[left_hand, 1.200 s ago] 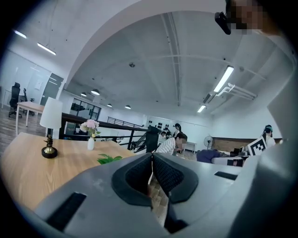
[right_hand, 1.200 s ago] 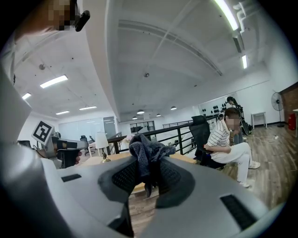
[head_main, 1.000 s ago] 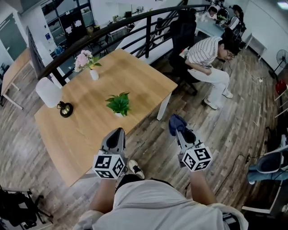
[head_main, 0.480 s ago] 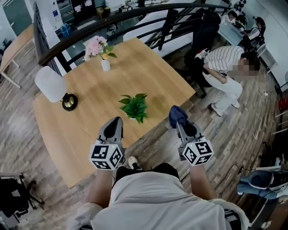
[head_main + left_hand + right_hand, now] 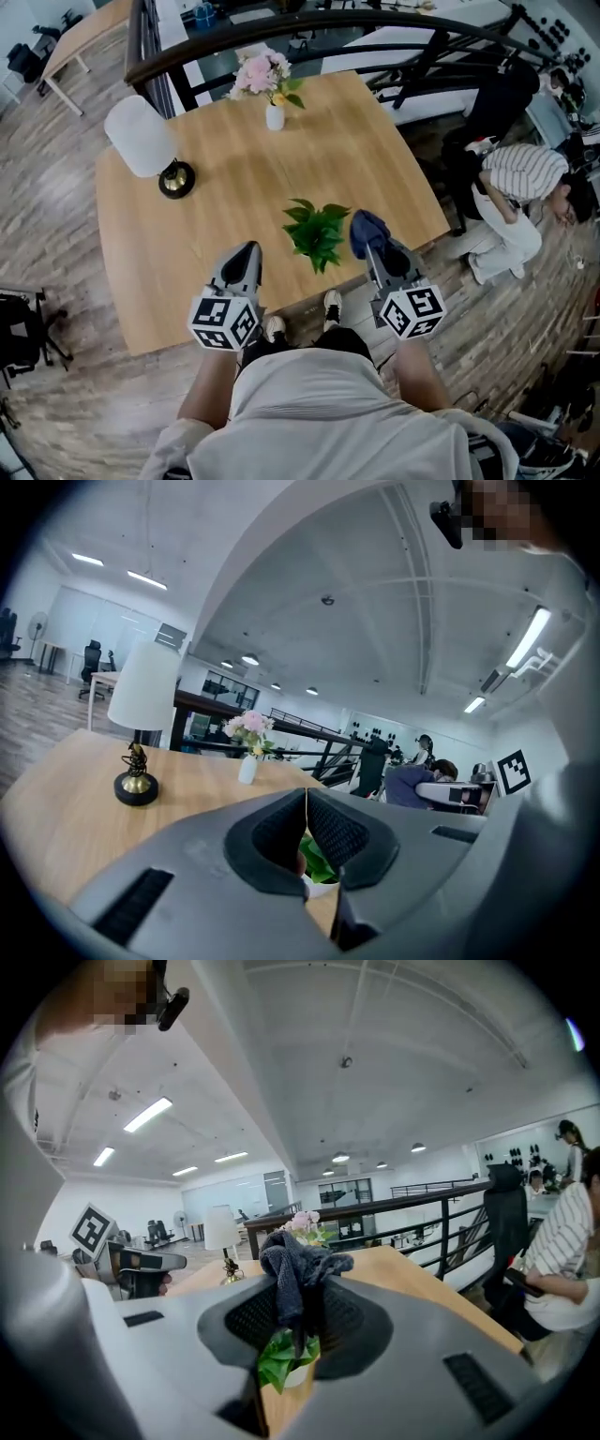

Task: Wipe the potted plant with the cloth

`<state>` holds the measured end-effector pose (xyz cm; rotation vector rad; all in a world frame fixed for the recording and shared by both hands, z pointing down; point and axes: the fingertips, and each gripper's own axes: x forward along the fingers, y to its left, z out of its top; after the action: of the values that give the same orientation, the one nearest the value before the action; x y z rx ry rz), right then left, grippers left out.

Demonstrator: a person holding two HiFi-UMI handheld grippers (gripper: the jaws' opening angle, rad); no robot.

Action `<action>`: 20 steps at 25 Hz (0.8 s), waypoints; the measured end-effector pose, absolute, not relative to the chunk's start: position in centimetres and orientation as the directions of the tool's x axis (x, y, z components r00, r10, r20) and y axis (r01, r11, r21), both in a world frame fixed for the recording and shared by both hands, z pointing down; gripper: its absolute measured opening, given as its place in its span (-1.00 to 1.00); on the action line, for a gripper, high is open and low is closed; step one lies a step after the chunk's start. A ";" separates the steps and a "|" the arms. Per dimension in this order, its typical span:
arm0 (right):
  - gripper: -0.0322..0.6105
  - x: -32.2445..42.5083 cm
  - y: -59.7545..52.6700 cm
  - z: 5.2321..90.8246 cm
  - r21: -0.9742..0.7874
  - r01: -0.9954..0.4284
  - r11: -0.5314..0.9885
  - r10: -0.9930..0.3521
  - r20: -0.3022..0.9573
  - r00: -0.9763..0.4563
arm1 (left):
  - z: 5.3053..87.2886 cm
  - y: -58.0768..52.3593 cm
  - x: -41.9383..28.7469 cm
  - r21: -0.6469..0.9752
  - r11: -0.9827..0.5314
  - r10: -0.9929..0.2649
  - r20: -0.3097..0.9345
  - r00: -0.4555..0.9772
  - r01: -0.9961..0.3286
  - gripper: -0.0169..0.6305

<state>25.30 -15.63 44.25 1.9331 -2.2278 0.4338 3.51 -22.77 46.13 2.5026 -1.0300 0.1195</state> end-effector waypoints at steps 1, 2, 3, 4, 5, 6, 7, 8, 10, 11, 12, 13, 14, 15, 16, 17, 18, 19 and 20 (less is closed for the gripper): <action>-0.48 25.7 -16.5 44.5 -0.120 -0.982 0.146 -0.935 0.307 -0.177 | 46.4 -23.0 3.9 0.355 -0.614 -0.664 0.249 0.705 -0.705 -0.90; -0.48 26.3 -17.4 44.6 -0.128 -0.977 0.169 -0.931 0.306 -0.201 | 46.7 -23.1 4.4 0.358 -0.596 -0.675 0.261 0.690 -0.719 -0.90; -0.48 26.9 -18.2 44.7 -0.136 -0.972 0.192 -0.925 0.305 -0.225 | 47.0 -23.2 5.0 0.364 -0.578 -0.684 0.272 0.677 -0.731 -0.90; -0.48 27.6 -19.1 44.8 -0.146 -0.966 0.215 -0.920 0.303 -0.250 | 47.2 -23.2 5.6 0.371 -0.560 -0.692 0.283 0.664 -0.741 -0.90; -0.48 28.2 -20.0 44.9 -0.156 -0.958 0.239 -0.912 0.302 -0.277 | 47.3 -23.2 6.3 0.378 -0.542 -0.699 0.292 0.652 -0.751 -0.90; -0.48 28.8 -20.9 45.0 -0.168 -0.950 0.264 -0.903 0.302 -0.305 | 47.5 -23.3 6.8 0.383 -0.522 -0.709 0.302 0.637 -0.762 -0.90; -0.48 29.2 -21.8 45.3 -0.180 -0.940 0.290 -0.892 0.304 -0.334 | 47.7 -23.4 7.1 0.386 -0.497 -0.722 0.312 0.617 -0.777 -0.90; -0.48 29.5 -22.6 45.7 -0.191 -0.929 0.316 -0.880 0.308 -0.362 | 48.0 -23.6 7.3 0.388 -0.469 -0.737 0.323 0.593 -0.794 -0.90; -0.48 30.0 -24.0 46.7 -0.210 -0.909 0.361 -0.852 0.323 -0.413 | 48.9 -23.9 7.3 0.399 -0.406 -0.764 0.346 0.545 -0.822 -0.90; -0.48 30.1 -24.5 47.2 -0.217 -0.899 0.380 -0.838 0.331 -0.434 | 49.4 -23.8 7.3 0.409 -0.378 -0.771 0.358 0.527 -0.830 -0.90; -0.48 30.1 -25.0 47.7 -0.225 -0.890 0.396 -0.825 0.337 -0.453 | 49.9 -23.6 7.2 0.419 -0.354 -0.772 0.373 0.514 -0.836 -0.90; -0.48 30.0 -25.4 48.0 -0.232 -0.882 0.410 -0.815 0.341 -0.468 | 50.5 -23.3 7.1 0.428 -0.338 -0.769 0.388 0.508 -0.838 -0.90; -0.48 29.7 -25.7 48.2 -0.240 -0.875 0.421 -0.807 0.342 -0.482 | 51.2 -22.9 7.0 0.438 -0.326 -0.761 0.403 0.508 -0.838 -0.90; -0.48 29.4 -26.0 48.4 -0.248 -0.868 0.429 -0.800 0.342 -0.493 | 51.9 -22.5 6.9 0.452 -0.318 -0.751 0.416 0.512 -0.833 -0.90; -0.48 29.1 -26.1 48.5 -0.254 -0.863 0.437 -0.794 0.343 -0.503 | 52.7 -22.2 6.9 0.469 -0.309 -0.741 0.427 0.519 -0.827 -0.89; -0.48 28.7 -26.2 48.6 -0.257 -0.858 0.445 -0.787 0.345 -0.512 | 53.6 -21.9 6.9 0.488 -0.298 -0.730 0.437 0.526 -0.820 -0.89; -0.48 28.2 -26.1 48.7 -0.258 -0.854 0.453 -0.780 0.349 -0.519 | 54.8 -21.5 7.0 0.509 -0.287 -0.715 0.450 0.535 -0.812 -0.89; -0.48 27.8 -25.9 48.7 -0.257 -0.850 0.459 -0.774 0.354 -0.525 | 56.1 -21.1 7.2 0.533 -0.278 -0.693 0.464 0.551 -0.799 -0.89; -0.48 27.4 -25.8 48.7 -0.255 -0.848 0.464 -0.770 0.357 -0.529 | 57.5 -20.5 7.5 0.565 -0.271 -0.663 0.478 0.577 -0.779 -0.89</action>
<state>27.37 -25.77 48.70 1.4104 -2.5190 0.6044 7.52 -20.49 57.51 2.0105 -1.1497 0.1857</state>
